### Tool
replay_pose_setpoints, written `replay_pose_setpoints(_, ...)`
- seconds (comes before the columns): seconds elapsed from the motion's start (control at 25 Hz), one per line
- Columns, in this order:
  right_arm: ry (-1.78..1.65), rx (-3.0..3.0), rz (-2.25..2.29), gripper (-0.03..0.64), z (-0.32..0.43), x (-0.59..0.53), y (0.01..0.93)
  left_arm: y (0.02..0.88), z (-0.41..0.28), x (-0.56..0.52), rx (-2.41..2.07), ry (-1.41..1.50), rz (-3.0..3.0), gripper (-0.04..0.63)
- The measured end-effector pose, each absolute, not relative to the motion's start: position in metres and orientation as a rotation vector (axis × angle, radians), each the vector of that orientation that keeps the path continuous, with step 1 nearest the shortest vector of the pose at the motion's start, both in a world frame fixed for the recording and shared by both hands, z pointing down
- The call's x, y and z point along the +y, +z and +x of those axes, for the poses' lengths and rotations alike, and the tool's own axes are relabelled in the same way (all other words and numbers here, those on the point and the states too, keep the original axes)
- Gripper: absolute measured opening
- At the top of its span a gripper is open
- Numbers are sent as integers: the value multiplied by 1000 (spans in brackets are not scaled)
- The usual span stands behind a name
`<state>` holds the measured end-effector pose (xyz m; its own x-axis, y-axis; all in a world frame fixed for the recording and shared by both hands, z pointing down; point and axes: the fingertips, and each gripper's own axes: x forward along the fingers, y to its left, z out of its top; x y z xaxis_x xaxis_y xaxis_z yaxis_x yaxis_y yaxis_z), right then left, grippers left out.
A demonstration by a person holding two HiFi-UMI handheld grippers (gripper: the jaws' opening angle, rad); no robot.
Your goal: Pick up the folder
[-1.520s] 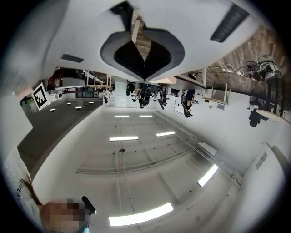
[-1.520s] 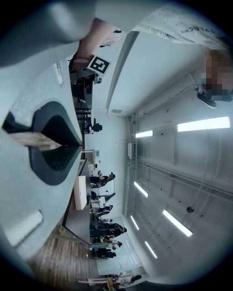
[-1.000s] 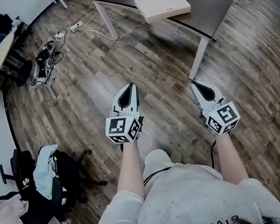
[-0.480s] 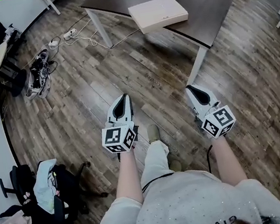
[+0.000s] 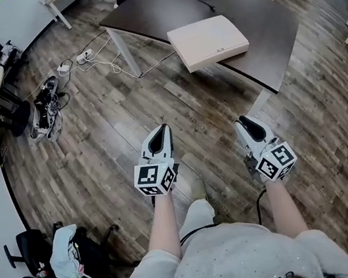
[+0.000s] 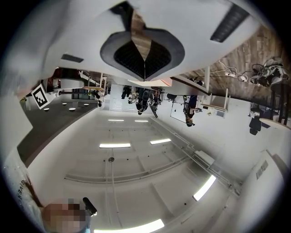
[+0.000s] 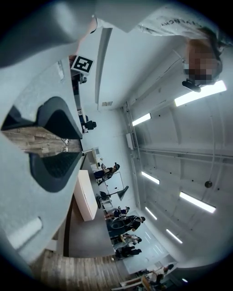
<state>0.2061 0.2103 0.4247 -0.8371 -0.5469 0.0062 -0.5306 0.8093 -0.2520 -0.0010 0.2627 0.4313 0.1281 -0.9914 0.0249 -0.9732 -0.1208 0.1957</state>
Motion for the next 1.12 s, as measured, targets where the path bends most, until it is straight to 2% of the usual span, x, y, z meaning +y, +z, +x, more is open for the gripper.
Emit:
replay_pose_setpoints(0.48, -487, 2905, -951, 114, 133, 106, 449, 444, -63, 146, -1861, -150, 2289, 0)
replay_pose_setpoints(1.12, -703, 2827, -975, 112, 90, 36, 493, 483, -86, 85, -1789, -123, 2299, 0)
